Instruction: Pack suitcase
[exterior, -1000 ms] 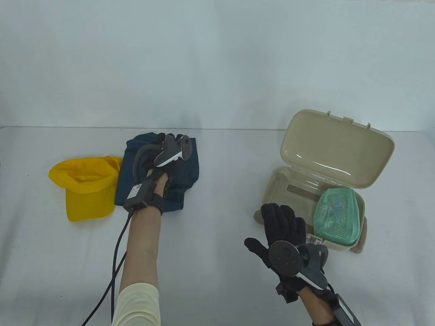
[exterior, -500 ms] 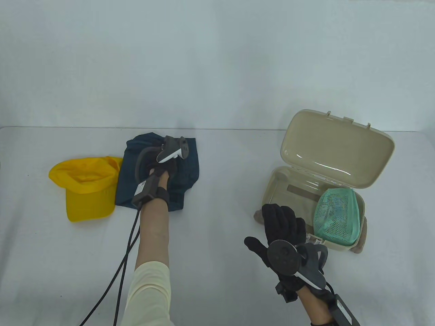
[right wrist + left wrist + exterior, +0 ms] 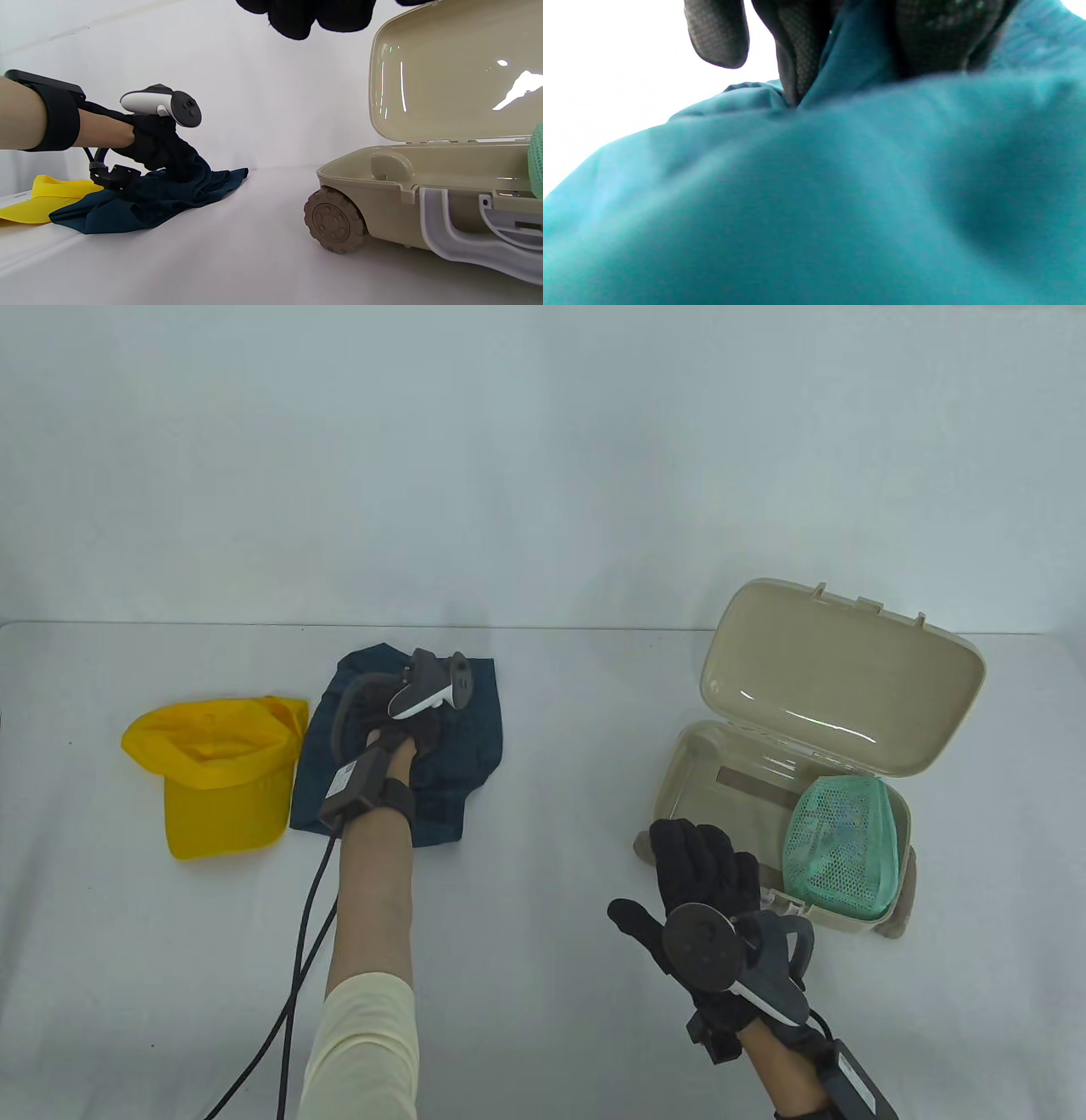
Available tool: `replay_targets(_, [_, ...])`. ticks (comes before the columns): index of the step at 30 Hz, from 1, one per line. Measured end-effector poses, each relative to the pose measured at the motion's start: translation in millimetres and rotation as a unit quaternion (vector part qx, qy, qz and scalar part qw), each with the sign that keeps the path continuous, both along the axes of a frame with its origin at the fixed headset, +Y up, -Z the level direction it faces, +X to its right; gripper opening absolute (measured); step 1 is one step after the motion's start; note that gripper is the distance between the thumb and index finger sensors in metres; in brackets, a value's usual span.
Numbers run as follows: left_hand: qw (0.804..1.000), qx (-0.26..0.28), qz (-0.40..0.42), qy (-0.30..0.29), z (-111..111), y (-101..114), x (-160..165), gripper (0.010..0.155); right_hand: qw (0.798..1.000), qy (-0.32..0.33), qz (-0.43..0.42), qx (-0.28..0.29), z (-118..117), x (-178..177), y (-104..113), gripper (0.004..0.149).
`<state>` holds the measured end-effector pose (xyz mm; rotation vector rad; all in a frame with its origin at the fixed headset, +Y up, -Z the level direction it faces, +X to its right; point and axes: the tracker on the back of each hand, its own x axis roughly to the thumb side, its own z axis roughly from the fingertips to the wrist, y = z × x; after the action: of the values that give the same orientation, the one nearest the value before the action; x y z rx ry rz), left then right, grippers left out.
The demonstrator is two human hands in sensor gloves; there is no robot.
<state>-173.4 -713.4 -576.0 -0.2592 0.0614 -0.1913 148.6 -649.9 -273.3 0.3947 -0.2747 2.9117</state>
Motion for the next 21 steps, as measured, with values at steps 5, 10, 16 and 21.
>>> replay_targets(5, [0.998,0.029,0.056,0.001,11,39,-7,0.047,1.0,-0.002,-0.003,-0.001,0,1,0,0.091])
replay_targets(10, [0.986,0.076,0.145,-0.012,35,104,-26,0.047,1.0,0.001,-0.006,-0.009,-2,2,-1,0.089])
replay_targets(16, [0.965,0.174,0.194,0.007,77,193,-61,0.047,1.0,-0.002,-0.006,-0.018,-4,3,-4,0.089])
replay_targets(21, [0.928,0.327,0.161,0.071,129,296,-87,0.047,1.0,-0.017,-0.007,-0.017,-5,7,-4,0.089])
